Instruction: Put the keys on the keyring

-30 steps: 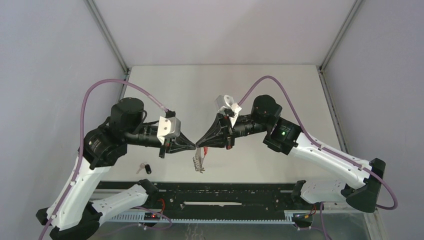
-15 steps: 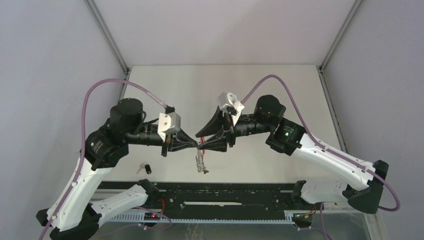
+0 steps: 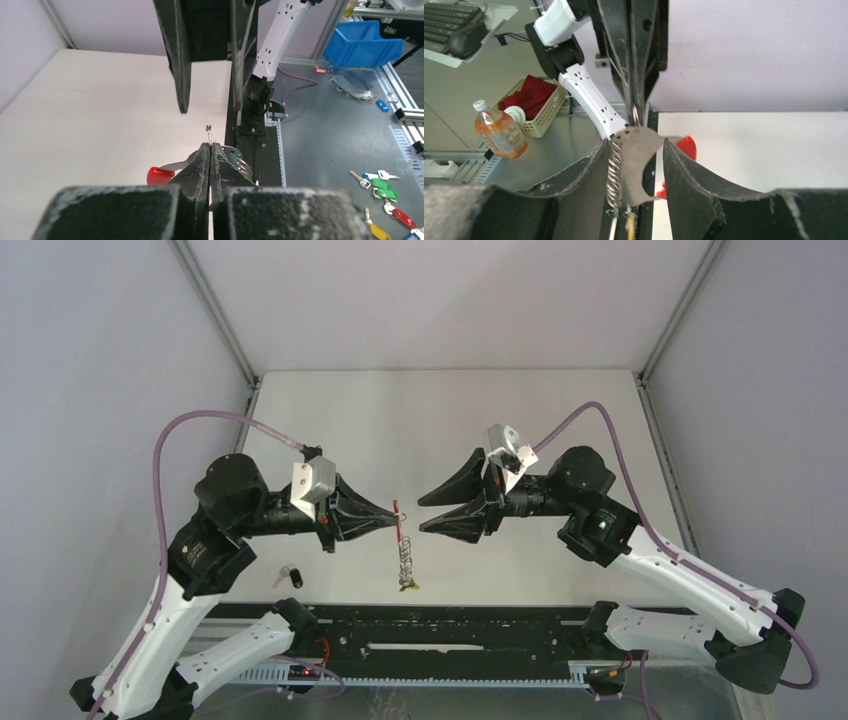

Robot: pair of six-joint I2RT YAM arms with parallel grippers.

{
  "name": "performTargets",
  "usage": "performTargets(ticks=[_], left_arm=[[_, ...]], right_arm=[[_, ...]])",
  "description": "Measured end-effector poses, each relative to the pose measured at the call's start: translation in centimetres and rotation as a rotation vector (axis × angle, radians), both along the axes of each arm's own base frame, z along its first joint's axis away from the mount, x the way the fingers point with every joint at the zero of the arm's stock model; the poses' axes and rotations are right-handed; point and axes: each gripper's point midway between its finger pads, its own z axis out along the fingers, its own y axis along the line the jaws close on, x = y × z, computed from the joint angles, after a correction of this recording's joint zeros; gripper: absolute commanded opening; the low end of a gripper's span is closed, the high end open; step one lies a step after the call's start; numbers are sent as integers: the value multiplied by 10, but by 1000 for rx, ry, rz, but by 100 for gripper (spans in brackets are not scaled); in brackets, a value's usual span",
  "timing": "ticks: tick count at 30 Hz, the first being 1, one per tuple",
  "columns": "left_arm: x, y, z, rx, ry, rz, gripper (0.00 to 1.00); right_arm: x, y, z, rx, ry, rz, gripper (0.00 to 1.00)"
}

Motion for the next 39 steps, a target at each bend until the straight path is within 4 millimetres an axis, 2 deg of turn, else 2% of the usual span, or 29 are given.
performTargets(ticks=[7,16,22,25,30,36,39], left_arm=[[-3,-3,14,-64,-1,-14,0],[-7,-8,14,-104,-11,-61,0],[-10,-9,20,-131,-27,-80,0],[-10,-9,23,-139,-32,-84,0],[-10,-10,22,-148,-37,-87,0],[-9,-10,16,-148,-41,-85,0],[-7,-9,8,-128,-63,-78,0]], right_arm=[[3,5,-19,-18,25,-34,50],[-4,6,6,80,-3,12,41],[-6,12,9,103,12,51,40],[-7,14,6,97,21,65,30],[-10,16,5,92,29,79,0],[-10,16,1,77,43,80,0],[-8,16,-7,43,56,66,0]])
